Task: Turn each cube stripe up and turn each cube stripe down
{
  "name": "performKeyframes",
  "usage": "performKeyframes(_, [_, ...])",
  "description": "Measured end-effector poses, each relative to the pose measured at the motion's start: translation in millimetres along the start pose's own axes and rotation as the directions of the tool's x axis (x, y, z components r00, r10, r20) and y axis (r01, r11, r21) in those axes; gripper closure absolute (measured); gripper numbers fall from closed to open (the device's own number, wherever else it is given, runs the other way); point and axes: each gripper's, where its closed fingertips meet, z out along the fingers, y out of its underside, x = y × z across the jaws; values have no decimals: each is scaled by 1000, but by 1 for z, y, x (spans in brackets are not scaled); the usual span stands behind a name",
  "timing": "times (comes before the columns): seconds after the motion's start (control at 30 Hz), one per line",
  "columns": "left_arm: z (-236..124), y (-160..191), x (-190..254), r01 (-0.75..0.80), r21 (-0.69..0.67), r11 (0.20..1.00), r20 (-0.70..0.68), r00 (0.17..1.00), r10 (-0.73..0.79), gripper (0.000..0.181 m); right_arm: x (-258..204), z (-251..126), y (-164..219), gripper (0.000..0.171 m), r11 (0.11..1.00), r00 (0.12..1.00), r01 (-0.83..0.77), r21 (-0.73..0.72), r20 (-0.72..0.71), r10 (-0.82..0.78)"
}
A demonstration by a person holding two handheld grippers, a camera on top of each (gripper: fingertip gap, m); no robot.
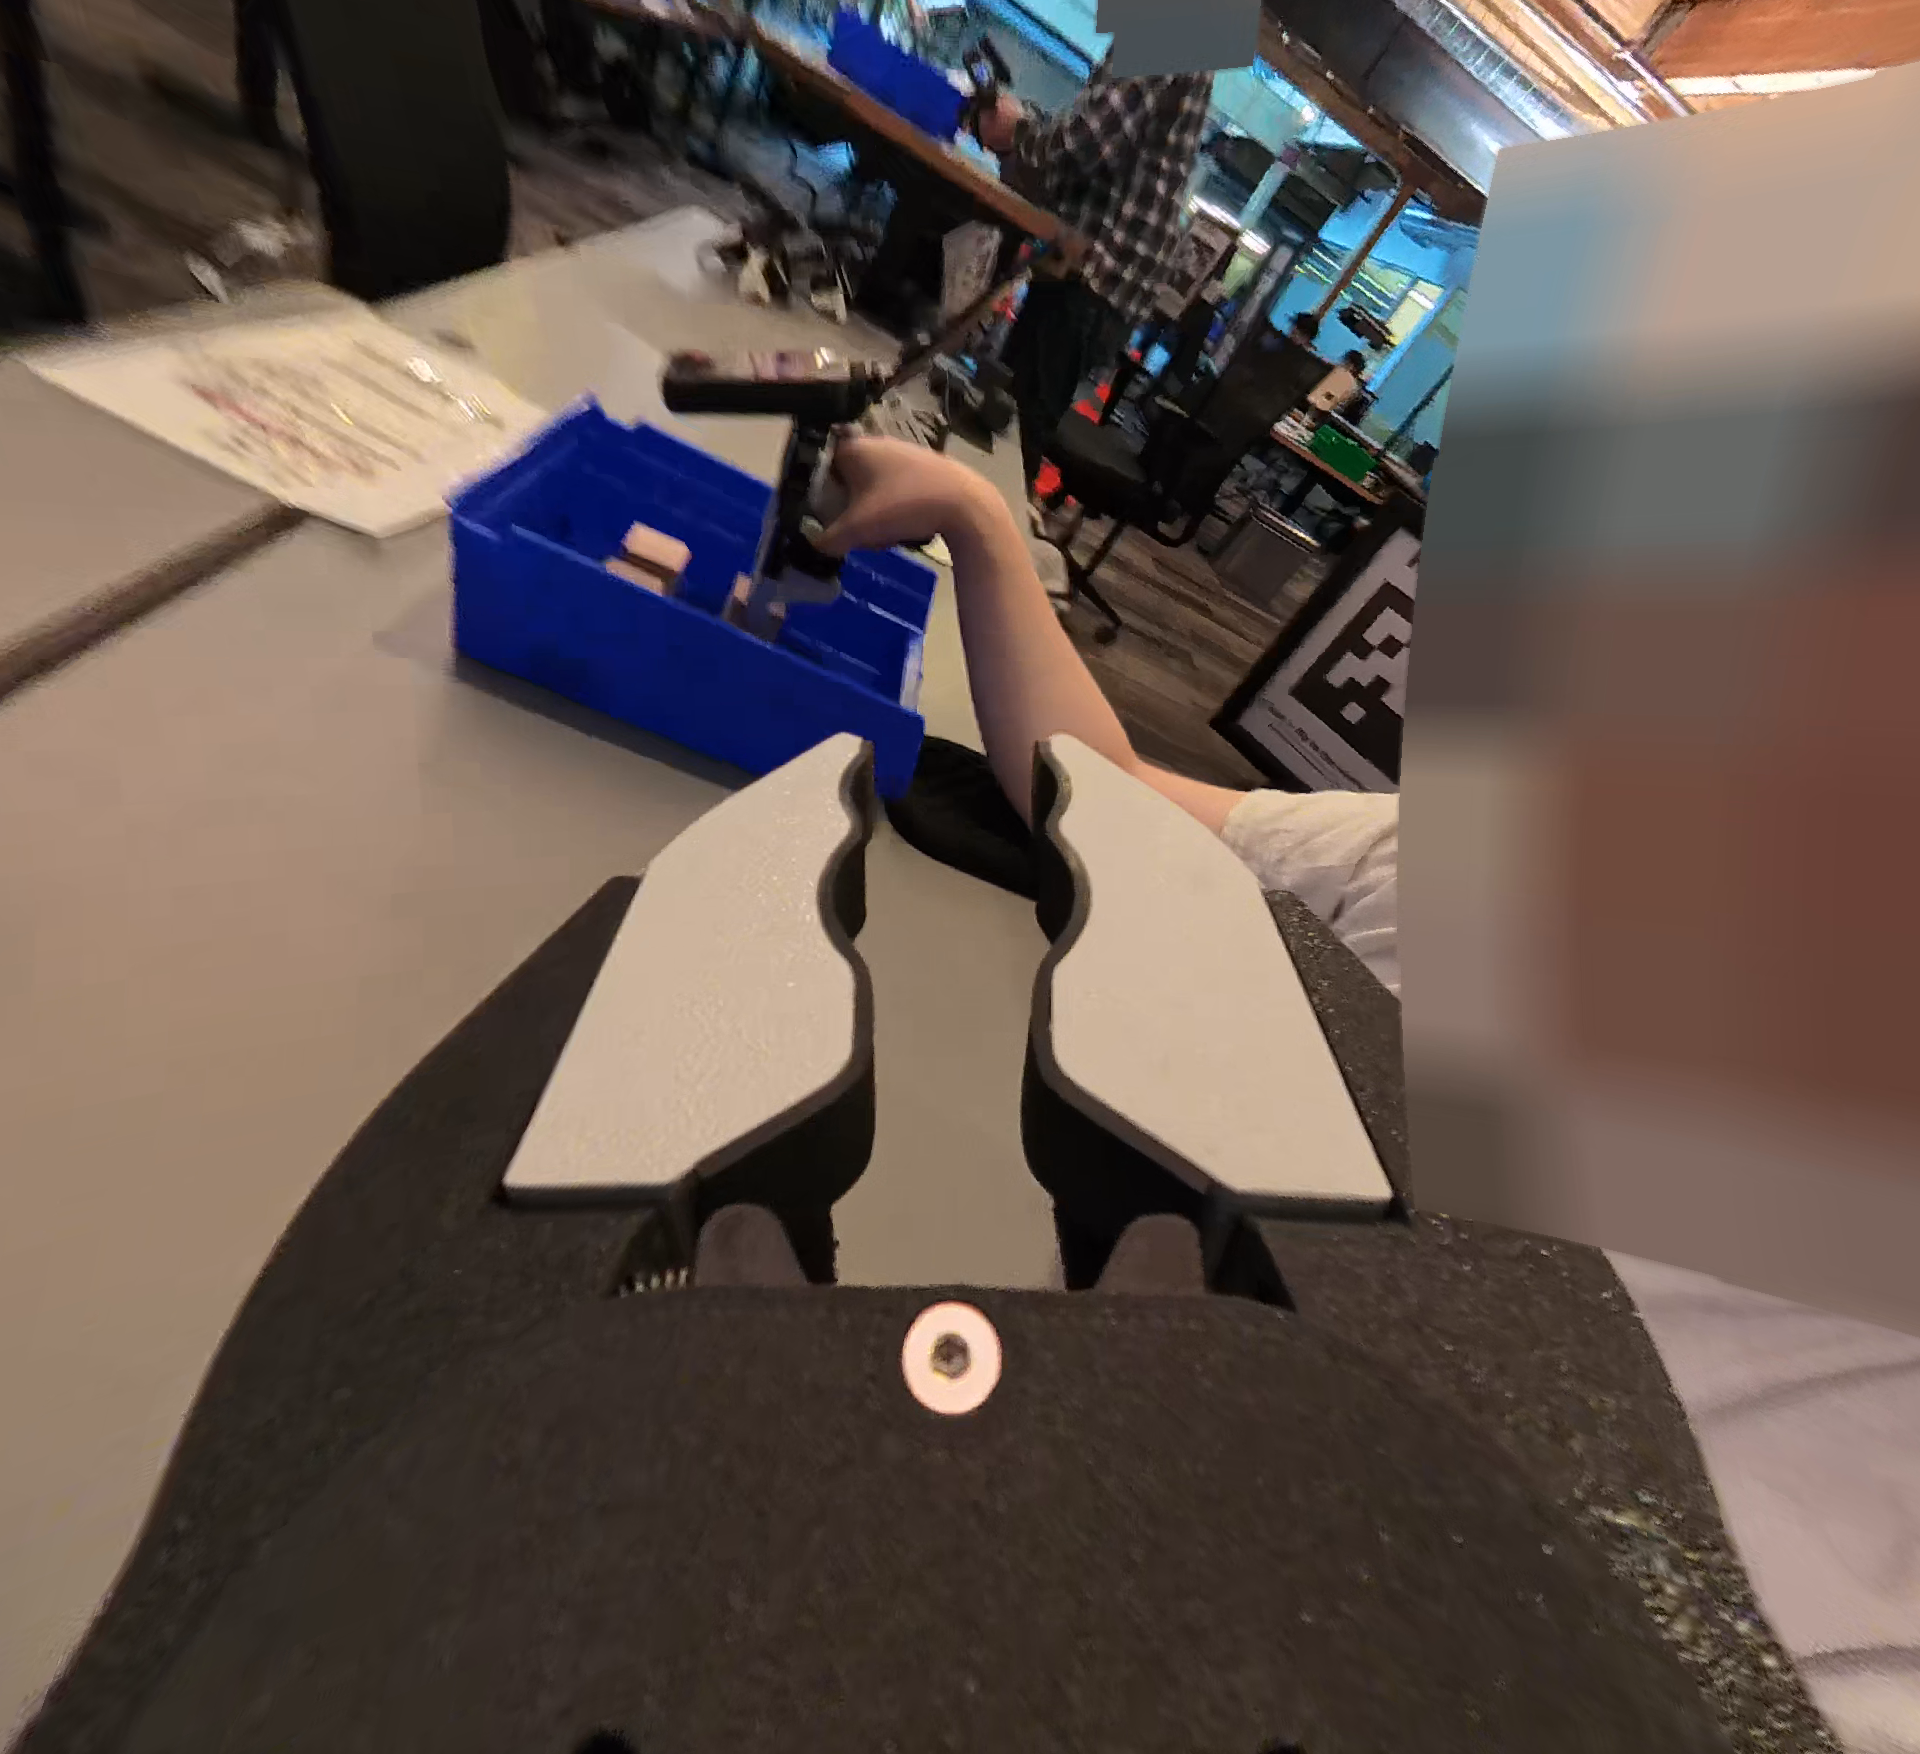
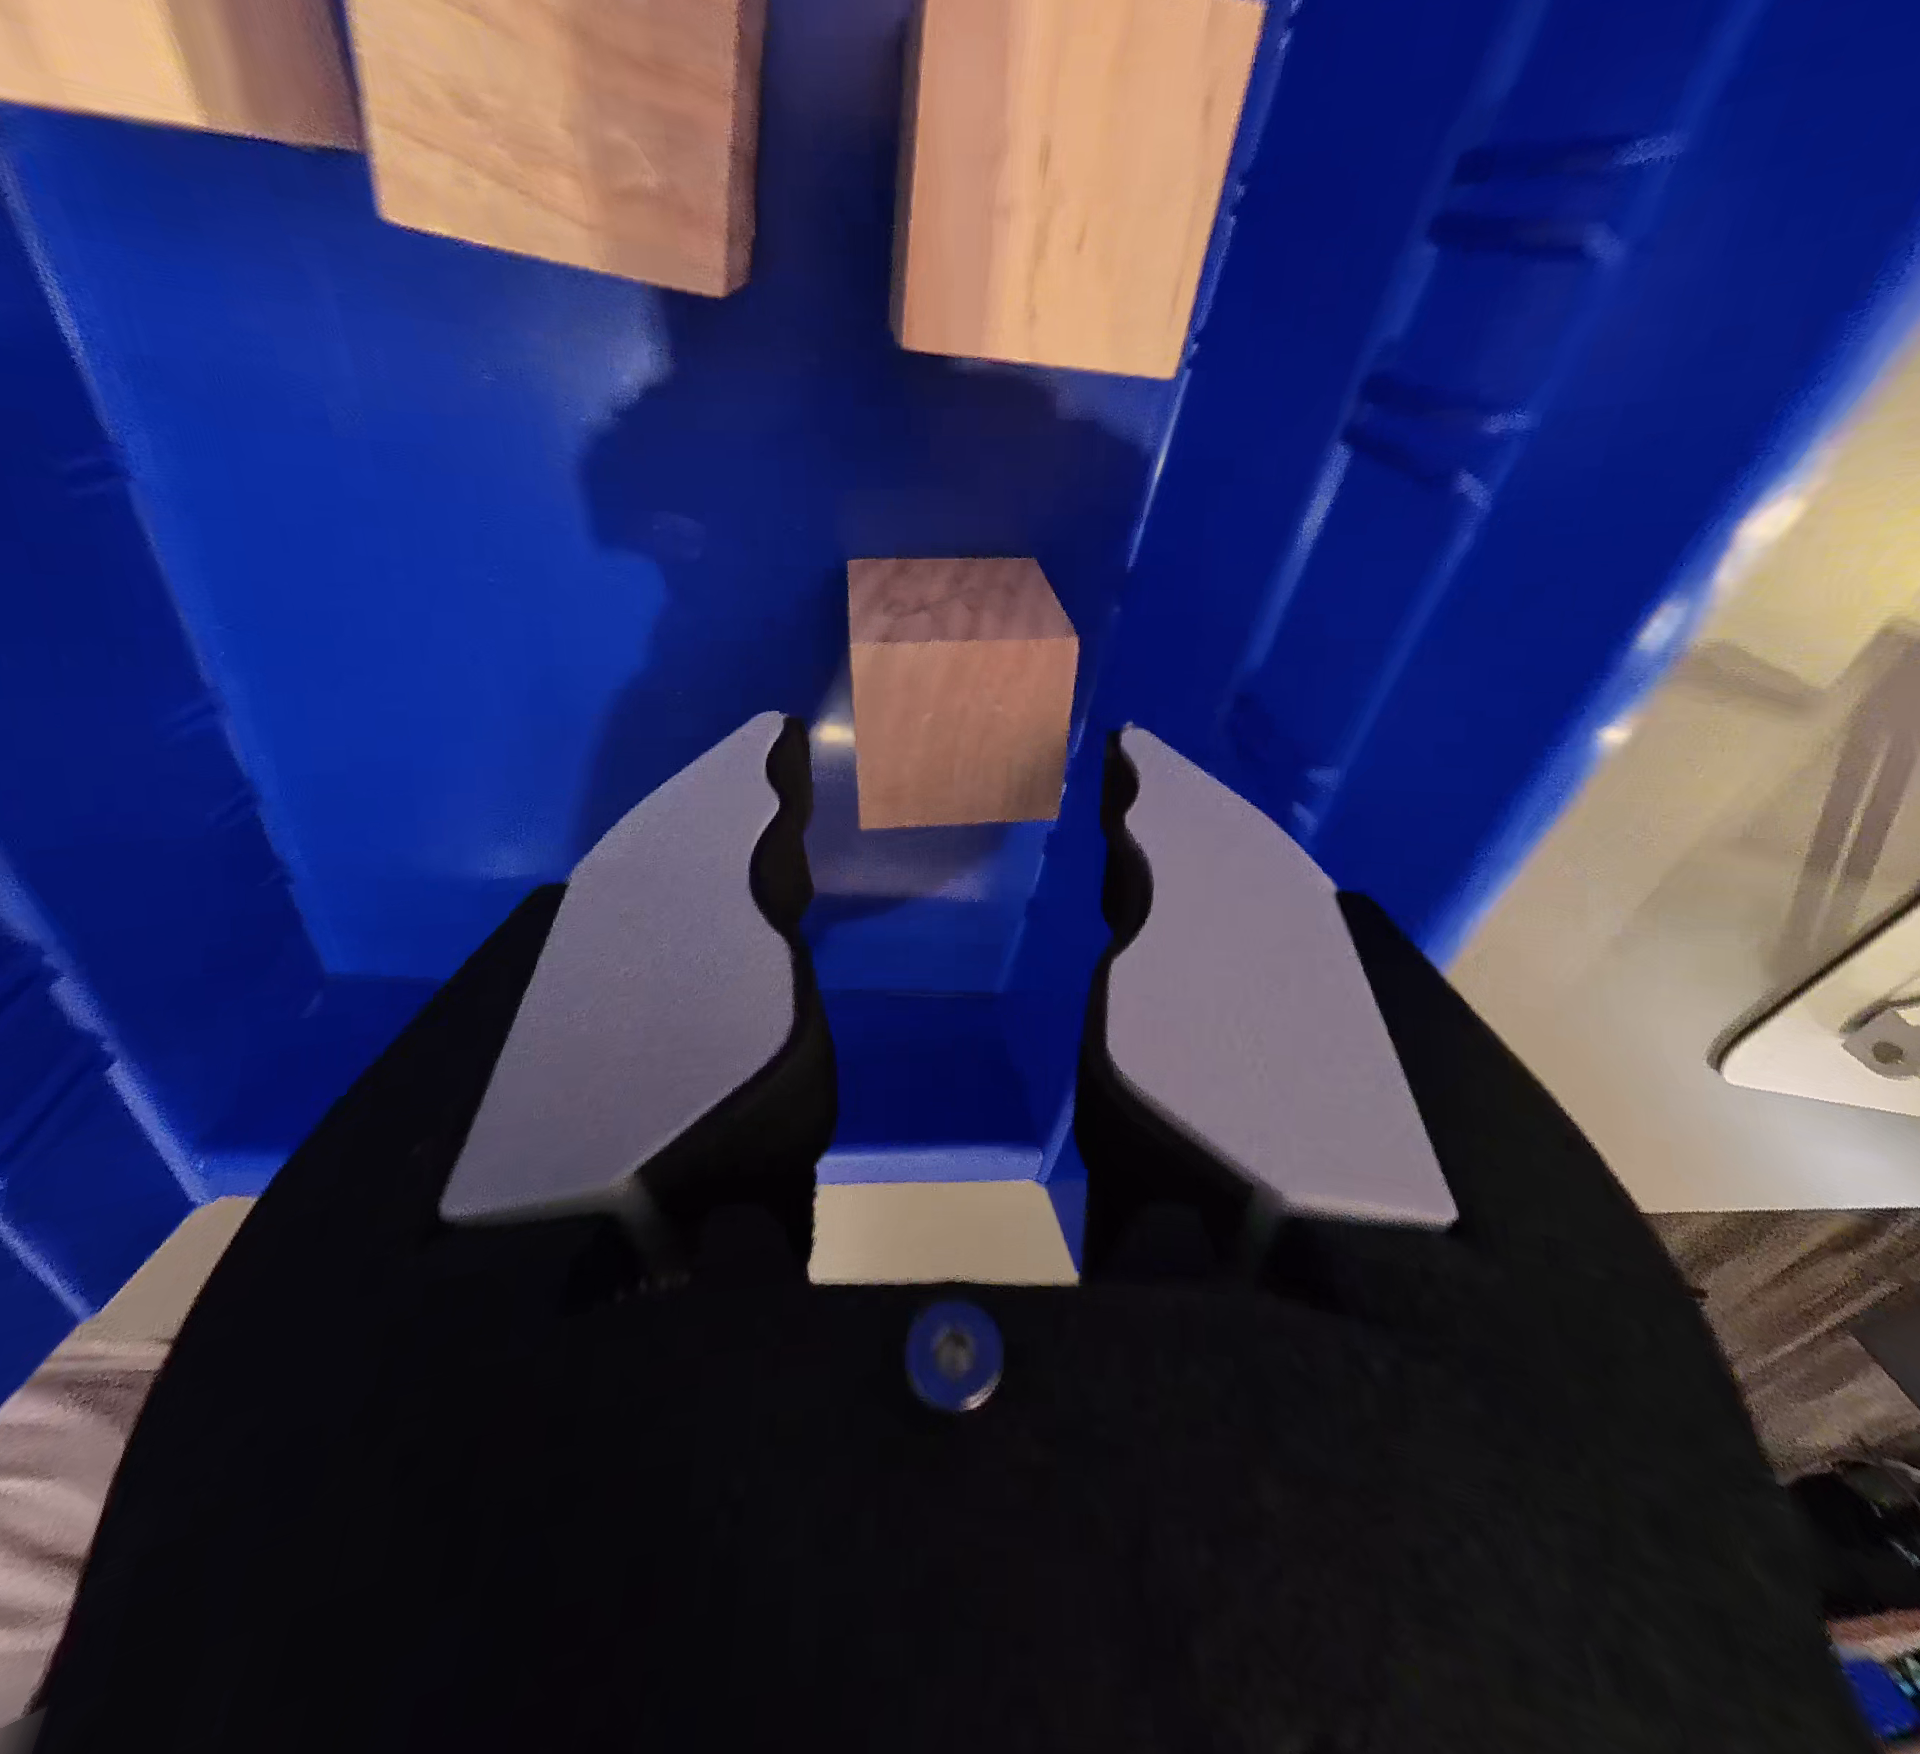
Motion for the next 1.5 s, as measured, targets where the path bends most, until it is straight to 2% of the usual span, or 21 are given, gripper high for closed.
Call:
performKeyframes(0.13, [-69,-19,6,-175,60,983,247,956,155,150,-4,-36,-2,117,991,998,38,128,-45,-33])
performKeyframes(0.2, [-110,-13,-16,-184,24,983,459,875,153,146,-10,-56,-6,118,975,996,67,210,-68,-54])
performKeyframes(0.23, [-133,-5,-34,-161,-11,987,579,804,137,144,-14,-65,-8,118,965,995,85,248,-75,-68])
performKeyframes(0.33, [-207,36,-95,69,-119,990,864,498,69,143,-28,-84,-15,121,936,989,141,322,-98,-115])
performKeyframes(0.43, [-256,87,-142,374,-99,922,963,269,-6,145,-42,-87,-19,120,926,980,191,325,-113,-163])
performKeyframes(0.5, [-274,115,-166,524,-70,849,987,162,-19,154,-51,-82,-18,120,929,976,214,302,-96,-194])
performKeyframes(0.73, [-255,157,-237,662,-22,749,985,142,-96,141,-49,-71,-21,119,945,974,219,244,-114,-196])
performKeyframes(0.83, [-260,170,-247,696,-23,718,994,93,-58,131,-50,-68,-20,120,947,971,228,228,-120,-205])
performKeyframes(0.9, [-257,172,-252,699,-17,715,993,93,-67,125,-51,-66,-19,120,947,968,243,210,-124,-220])
performKeyframes(1.0, [-250,179,-258,720,-2,694,990,100,-102,124,-53,-62,-19,119,947,962,261,185,-135,-239])
performKeyframes(1.13, [-254,187,-265,741,4,672,995,62,-74,127,-57,-60,-20,121,945,955,282,168,-141,-260])
performKeyframes(1.2, [-258,188,-269,738,-8,675,999,42,-33,135,-59,-60,-20,122,942,952,291,167,-145,-269])
performKeyframes(1.33, [-262,179,-269,711,-47,701,999,47,19,136,-63,-62,-21,123,936,945,311,164,-156,-286])
performKeyframes(1.43, [-259,160,-249,678,-73,731,994,109,-2,136,-67,-67,-23,124,925,935,336,177,-178,-305])
performKeyframes(1.5, [-249,131,-227,595,-57,801,977,199,-78,136,-72,-75,-26,126,912,929,353,211,-195,-314])
